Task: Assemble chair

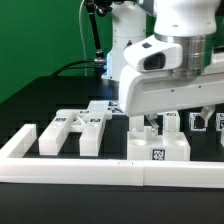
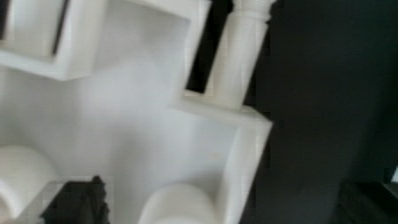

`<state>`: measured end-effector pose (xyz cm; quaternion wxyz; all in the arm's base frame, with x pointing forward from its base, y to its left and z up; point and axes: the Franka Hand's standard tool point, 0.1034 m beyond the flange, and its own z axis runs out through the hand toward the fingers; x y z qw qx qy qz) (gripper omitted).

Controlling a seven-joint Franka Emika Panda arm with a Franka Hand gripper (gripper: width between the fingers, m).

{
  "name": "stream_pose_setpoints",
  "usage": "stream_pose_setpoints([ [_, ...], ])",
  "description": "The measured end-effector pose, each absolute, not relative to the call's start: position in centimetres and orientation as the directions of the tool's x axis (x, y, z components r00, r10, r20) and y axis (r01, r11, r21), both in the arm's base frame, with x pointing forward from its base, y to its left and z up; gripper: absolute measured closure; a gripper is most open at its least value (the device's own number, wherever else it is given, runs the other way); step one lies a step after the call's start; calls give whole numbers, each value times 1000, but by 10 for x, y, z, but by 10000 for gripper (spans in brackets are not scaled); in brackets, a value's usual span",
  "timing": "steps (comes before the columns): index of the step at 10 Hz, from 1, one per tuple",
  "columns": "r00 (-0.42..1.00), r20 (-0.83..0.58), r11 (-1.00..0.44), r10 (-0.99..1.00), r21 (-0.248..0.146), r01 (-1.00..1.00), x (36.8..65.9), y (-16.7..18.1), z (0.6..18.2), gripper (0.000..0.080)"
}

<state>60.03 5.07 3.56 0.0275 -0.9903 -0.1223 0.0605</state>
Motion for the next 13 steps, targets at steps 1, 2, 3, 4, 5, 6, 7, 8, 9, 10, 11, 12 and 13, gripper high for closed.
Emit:
stream_pose_setpoints([
  [1,962,-112,-967,250,-70,244,599,54,28,149],
  [2,962,-108,-967,253,-70,246,599,55,22,149],
  [3,960,-111,-966,256,-72,249,599,55,19,149],
  [4,959,-111,-965,259,-73,252,599,53,18,149],
  [5,959,-111,-964,262,-73,255,599,52,18,149],
  [6,958,-111,-964,263,-73,256,599,51,18,274],
  [7,958,-112,-963,266,-73,259,599,51,17,409],
  [8,957,-112,-963,266,-73,259,599,51,17,409],
  [9,957,-112,-963,266,-74,259,599,52,17,593],
  [10,957,-112,-963,266,-74,259,598,52,17,718],
  [11,957,-112,-963,266,-74,259,599,52,17,718],
  [12,957,-111,-963,266,-74,259,599,52,18,766],
  [13,957,-111,-963,266,-74,259,599,52,18,766],
])
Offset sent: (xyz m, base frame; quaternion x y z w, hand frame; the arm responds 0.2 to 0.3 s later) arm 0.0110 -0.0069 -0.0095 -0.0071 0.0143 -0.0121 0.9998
